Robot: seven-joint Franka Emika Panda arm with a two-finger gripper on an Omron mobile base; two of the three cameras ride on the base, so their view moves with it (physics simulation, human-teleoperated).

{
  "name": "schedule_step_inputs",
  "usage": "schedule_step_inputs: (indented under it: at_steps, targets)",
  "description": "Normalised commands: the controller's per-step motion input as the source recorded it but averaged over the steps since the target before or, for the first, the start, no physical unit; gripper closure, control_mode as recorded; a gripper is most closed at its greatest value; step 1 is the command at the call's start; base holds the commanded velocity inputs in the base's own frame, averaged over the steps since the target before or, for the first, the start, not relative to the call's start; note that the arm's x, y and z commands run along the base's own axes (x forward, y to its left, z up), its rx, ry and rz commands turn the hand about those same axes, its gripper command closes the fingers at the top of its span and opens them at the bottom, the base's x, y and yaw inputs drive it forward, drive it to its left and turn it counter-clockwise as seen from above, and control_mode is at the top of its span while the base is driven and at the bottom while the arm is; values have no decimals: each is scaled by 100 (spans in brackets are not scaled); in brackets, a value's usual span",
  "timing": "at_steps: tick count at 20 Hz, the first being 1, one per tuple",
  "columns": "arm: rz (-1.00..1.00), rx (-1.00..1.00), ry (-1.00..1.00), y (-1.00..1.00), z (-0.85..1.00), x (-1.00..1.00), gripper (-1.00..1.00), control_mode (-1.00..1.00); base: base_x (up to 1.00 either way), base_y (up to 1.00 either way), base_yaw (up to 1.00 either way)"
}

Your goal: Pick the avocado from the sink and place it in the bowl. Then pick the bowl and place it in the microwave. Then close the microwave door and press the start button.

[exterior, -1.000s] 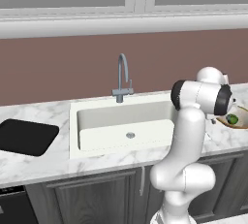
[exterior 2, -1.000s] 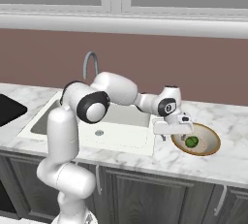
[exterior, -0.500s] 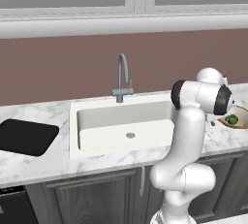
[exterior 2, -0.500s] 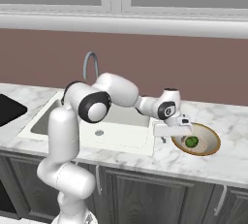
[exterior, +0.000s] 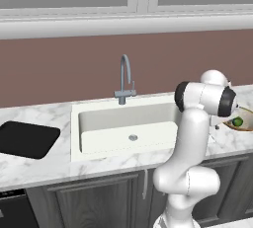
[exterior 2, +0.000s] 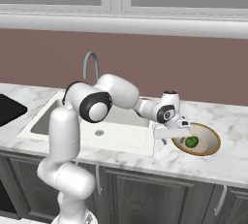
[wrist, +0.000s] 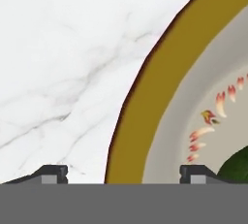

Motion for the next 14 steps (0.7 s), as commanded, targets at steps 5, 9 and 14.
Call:
schedule_step_inputs:
  at_steps: [5,9,14]
  targets:
    - [0,0,1,-10,0,0,100,-100,0,0,0]
    - [0,0,2,0,0,0,100,-100,0,0,0]
    - [1,0,0,-3,20,-1,100,-100,0,0,0]
